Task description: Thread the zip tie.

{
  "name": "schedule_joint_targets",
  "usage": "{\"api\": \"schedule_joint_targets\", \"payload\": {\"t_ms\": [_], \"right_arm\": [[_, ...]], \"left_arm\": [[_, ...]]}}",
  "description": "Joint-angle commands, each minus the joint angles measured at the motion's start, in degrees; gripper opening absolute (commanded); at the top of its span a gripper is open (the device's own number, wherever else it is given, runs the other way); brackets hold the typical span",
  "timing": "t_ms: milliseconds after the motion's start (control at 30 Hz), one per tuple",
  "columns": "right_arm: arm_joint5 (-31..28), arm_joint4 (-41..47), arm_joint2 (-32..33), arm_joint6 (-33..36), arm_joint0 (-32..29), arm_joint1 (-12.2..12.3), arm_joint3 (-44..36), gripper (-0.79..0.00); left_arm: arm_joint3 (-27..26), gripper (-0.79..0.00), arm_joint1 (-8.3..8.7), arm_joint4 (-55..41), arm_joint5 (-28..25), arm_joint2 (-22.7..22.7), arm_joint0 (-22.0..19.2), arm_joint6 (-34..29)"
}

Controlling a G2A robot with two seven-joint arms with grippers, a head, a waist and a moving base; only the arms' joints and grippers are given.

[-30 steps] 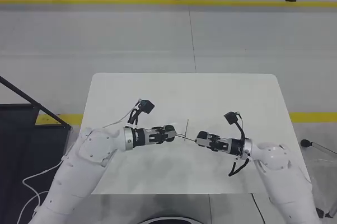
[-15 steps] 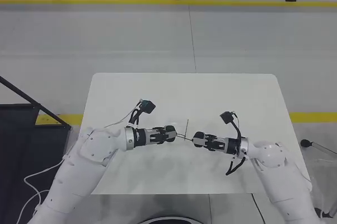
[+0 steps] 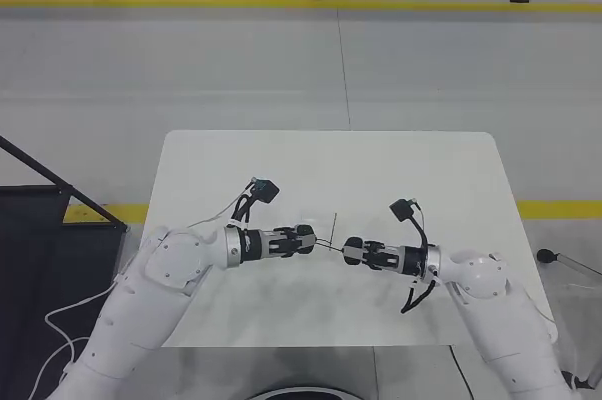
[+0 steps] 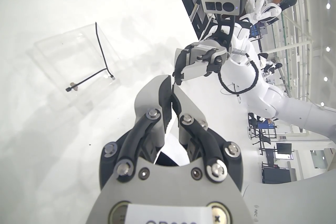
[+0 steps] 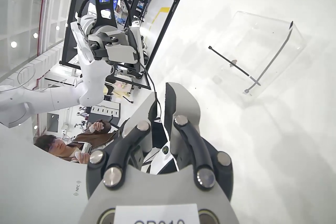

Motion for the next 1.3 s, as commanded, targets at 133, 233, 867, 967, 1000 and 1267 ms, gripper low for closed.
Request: {"api": "schedule_joint_targets", "payload": {"t_ms": [133,233,867,967,1000,1267], "right_arm": [[-0.07,0.15,-0.32,-0.22,0.18,0.18,0.13,-0.785],[-0.13,0.37,-0.46,-0.18,0.28,0.27,0.21,-0.785],[-1.01,8.29,3.5,-4.48,-3.22,1.27,-0.18,-0.785],[-1.02,9.36,4.09,-5.79,-4.25,1.37,-0.87,-0.785],[-1.02,9.63,4.21,-6.09,-4.55,1.39,-1.1,-0.785],[-1.2,10.5,4.72,-6.44,-5.41,1.54,-1.83,-0.785]], "left_arm": [[0.15,-0.785,0.09,-0.15,-0.14,0.19,-0.13,0.14],[0.2,-0.785,0.14,-0.22,-0.16,0.27,-0.19,0.18],[0.14,0.0,-0.35,-6.59,-4.86,-1.16,2.17,13.48],[0.47,0.0,-0.68,-9.74,-6.28,-0.76,2.79,15.86],[0.74,0.0,-0.78,-11.2,-6.47,-0.6,2.82,15.89],[1.07,0.0,-0.86,-12.67,-6.5,-0.49,2.75,15.75]]}}
